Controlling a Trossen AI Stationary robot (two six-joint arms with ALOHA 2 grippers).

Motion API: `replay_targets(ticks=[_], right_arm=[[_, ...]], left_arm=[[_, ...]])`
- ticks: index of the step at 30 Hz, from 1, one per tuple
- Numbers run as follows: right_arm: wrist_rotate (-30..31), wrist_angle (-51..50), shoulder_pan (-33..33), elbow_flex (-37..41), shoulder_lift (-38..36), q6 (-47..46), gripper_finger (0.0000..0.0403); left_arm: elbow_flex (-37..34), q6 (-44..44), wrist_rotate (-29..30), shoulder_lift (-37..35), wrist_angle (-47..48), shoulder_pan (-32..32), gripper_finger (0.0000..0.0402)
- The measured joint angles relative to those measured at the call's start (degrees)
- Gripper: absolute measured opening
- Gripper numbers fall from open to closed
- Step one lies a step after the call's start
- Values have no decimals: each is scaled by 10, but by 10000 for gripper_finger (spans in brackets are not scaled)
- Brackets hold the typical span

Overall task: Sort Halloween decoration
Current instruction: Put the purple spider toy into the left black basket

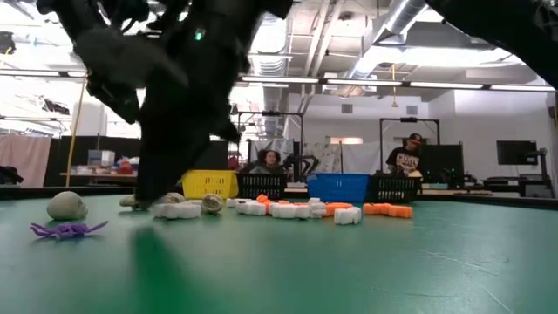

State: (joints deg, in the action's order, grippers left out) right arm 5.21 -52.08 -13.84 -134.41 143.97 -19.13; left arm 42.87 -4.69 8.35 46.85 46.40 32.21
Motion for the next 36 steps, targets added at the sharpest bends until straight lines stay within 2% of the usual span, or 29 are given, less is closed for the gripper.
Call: replay_targets(ticks=[5,11,16,20,22,25,31,36], right_arm=[[13,-53,58,-3,-75,57,31],[82,-114,156,-4,-147,116,31],[87,-108,253,-4,-162,119,31],[58,-78,308,-4,-146,88,32],[32,-75,331,-3,-135,70,48],[12,-63,351,-3,-113,57,95],[-17,-84,361,-3,-83,64,176],[-33,-84,351,-3,-83,85,211]], left_arm=[[0,0,0,0,0,0,256],[0,-3,0,0,0,0,256],[0,-5,0,0,0,0,256],[0,-5,9,0,-1,0,256],[0,-6,21,0,0,0,256],[0,-7,34,0,0,0,256],[0,-7,34,0,0,0,256],[0,-6,33,0,0,0,256]])
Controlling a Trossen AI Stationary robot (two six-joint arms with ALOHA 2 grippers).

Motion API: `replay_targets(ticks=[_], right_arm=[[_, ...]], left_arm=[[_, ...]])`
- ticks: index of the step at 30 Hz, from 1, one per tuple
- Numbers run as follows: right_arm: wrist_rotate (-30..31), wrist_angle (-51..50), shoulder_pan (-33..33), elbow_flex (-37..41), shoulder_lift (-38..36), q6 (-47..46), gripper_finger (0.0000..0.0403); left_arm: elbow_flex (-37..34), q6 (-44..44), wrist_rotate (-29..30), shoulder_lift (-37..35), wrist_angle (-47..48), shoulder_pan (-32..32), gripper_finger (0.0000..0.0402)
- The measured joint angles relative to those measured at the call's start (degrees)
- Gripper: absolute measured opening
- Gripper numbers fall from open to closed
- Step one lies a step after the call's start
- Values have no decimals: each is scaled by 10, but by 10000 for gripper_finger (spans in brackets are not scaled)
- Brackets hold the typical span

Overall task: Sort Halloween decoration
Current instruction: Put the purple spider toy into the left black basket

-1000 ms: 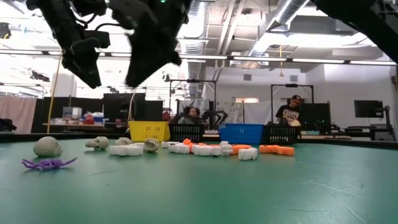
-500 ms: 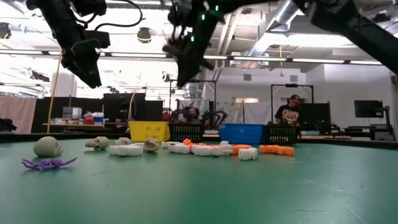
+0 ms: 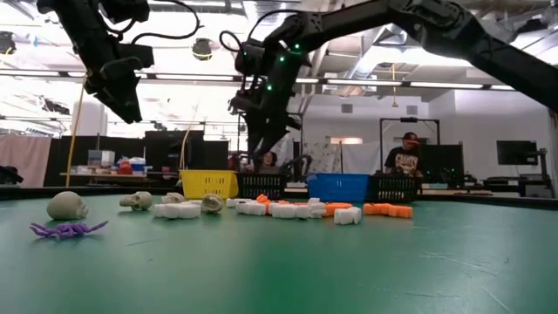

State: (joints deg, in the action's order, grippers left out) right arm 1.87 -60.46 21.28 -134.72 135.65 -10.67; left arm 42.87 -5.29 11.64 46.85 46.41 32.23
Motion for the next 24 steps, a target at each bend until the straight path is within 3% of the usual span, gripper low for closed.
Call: replay_targets(ticks=[9,17,24], right_arm=[[-106,4,-112,-2,-19,46,208],[-107,68,-259,4,-19,24,207],[-76,122,-336,10,-8,21,207]], left_arm=[[0,0,-3,0,0,0,256],[0,0,-8,0,0,0,256],[0,2,-41,0,-3,0,256]])
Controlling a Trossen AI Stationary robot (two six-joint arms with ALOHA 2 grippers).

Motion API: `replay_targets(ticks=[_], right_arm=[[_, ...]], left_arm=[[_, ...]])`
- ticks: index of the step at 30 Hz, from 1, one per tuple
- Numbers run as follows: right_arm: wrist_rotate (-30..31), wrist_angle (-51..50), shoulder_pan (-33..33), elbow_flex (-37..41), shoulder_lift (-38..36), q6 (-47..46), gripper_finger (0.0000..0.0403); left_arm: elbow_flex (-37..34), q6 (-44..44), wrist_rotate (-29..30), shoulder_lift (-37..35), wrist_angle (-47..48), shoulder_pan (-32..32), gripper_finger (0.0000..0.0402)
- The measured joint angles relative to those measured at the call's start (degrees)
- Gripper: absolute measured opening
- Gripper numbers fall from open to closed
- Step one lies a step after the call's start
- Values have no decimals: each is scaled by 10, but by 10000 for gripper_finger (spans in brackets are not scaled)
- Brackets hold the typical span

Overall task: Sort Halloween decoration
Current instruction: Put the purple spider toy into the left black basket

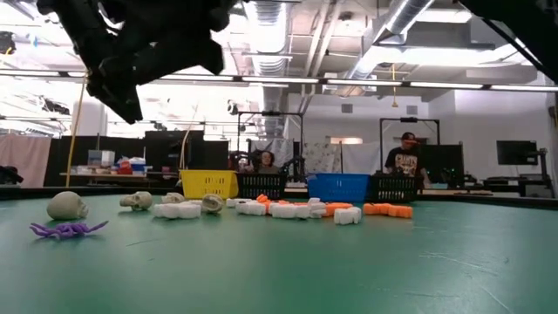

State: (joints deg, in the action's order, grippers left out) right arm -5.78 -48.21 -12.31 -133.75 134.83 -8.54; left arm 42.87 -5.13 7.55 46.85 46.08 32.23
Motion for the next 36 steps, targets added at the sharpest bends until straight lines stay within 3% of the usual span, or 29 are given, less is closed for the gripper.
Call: replay_targets(ticks=[4,11,36], right_arm=[[1,36,-30,0,36,15,207],[-1,92,-61,1,108,-11,207],[49,61,-87,0,119,-49,207]], left_arm=[[0,8,-28,0,-6,0,256],[0,25,-27,0,-5,0,256],[0,15,-22,0,-5,0,256]])
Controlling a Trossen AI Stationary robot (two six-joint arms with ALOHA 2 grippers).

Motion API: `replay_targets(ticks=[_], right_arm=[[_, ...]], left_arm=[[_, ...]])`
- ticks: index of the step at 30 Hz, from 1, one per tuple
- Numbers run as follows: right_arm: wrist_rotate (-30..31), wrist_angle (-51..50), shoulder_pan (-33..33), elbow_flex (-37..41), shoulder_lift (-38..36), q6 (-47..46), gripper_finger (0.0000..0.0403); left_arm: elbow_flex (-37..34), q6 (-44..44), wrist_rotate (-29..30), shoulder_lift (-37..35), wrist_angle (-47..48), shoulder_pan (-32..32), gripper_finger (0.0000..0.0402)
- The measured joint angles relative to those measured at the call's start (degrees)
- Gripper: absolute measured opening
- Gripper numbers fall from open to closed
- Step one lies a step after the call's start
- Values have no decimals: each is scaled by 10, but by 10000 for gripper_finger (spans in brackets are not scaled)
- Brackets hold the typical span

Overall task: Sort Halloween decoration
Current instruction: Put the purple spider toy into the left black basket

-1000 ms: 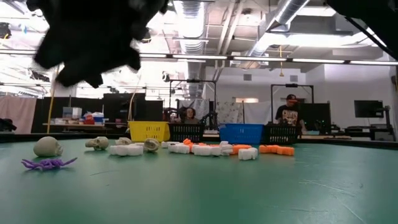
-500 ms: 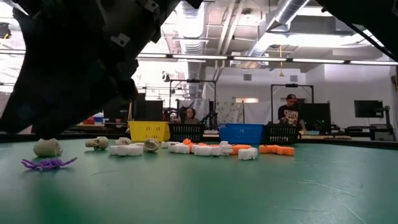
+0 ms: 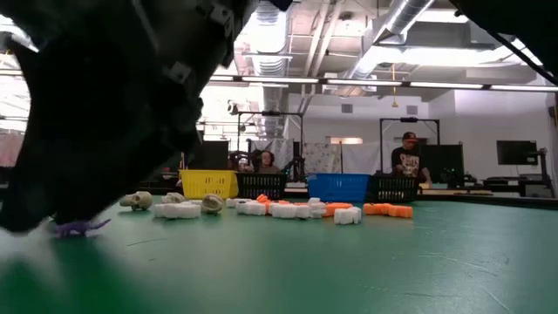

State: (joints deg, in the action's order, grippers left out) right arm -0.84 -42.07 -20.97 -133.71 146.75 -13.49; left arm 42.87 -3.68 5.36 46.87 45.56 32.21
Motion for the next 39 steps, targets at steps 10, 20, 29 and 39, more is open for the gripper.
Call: replay_targets(ticks=[10,20,29,39], right_arm=[[1,-1,0,-2,13,-16,196],[1,-21,0,-2,13,-56,87],[-9,-41,-3,0,-3,-66,14],[55,-120,18,0,-78,-58,16]], left_arm=[[0,-2,0,0,0,0,256],[0,-6,0,0,0,0,256],[0,-4,0,0,0,0,256],[0,0,0,0,0,0,256]])
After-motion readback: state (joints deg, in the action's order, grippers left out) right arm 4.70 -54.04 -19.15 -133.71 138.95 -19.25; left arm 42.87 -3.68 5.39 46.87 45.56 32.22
